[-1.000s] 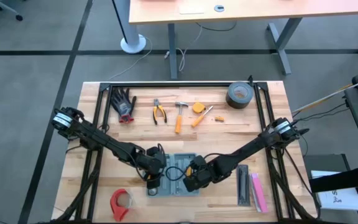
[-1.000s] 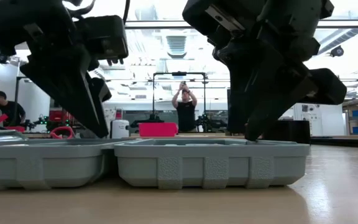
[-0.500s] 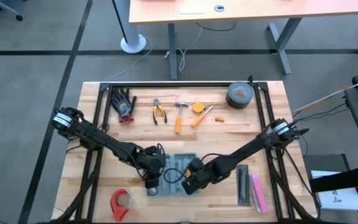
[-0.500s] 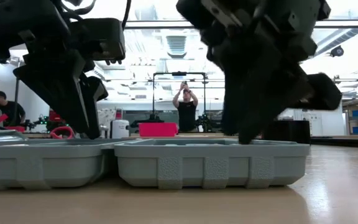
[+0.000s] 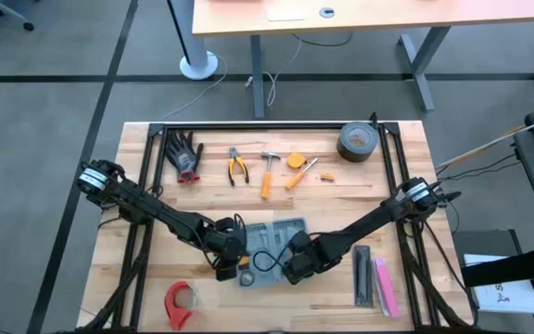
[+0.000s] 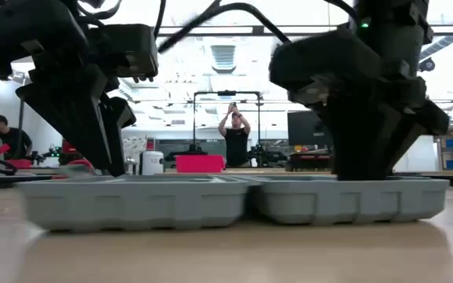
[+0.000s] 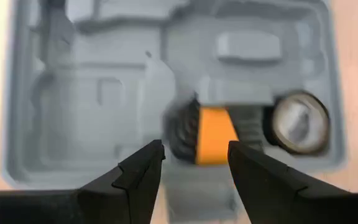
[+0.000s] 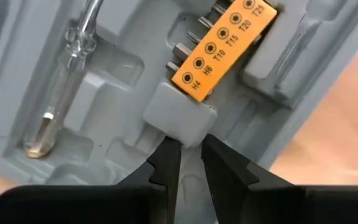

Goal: Prefit tool cases
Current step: Remove the screwdriver bits from the gray tool box

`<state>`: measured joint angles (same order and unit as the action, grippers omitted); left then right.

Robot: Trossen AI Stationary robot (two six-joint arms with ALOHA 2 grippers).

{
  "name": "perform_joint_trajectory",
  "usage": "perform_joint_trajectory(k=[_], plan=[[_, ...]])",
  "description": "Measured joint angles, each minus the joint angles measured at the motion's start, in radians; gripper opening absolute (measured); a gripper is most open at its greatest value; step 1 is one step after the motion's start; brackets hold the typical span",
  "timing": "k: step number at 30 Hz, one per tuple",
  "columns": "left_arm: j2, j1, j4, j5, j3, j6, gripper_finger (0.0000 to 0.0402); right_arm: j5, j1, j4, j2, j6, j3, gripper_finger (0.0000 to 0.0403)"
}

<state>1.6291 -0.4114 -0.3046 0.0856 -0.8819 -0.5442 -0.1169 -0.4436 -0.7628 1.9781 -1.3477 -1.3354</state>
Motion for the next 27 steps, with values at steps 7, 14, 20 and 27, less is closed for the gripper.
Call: perform_joint_trajectory(k=[7, 14, 20, 27], plan=[[0.000, 0.000, 0.001, 0.000, -0.002, 0.000, 0.0185, -0.015, 0.004, -0.044, -0.037, 0.063, 0.002, 0.0070], [0.005, 0.000, 0.017, 0.008, -0.001, 0.006, 0.0190, -0.123, 0.009, -0.052, -0.099, -0.058, 0.000, 0.0097], [0.039, 0.002, 0.026, 0.070, -0.001, 0.019, 0.0209, -0.089, 0.038, -0.034, -0.081, -0.089, 0.014, 0.0121], [0.044, 0.006, 0.027, 0.088, 0.000, 0.032, 0.0220, -0.086, 0.061, 0.046, -0.071, -0.095, 0.050, 0.0136]])
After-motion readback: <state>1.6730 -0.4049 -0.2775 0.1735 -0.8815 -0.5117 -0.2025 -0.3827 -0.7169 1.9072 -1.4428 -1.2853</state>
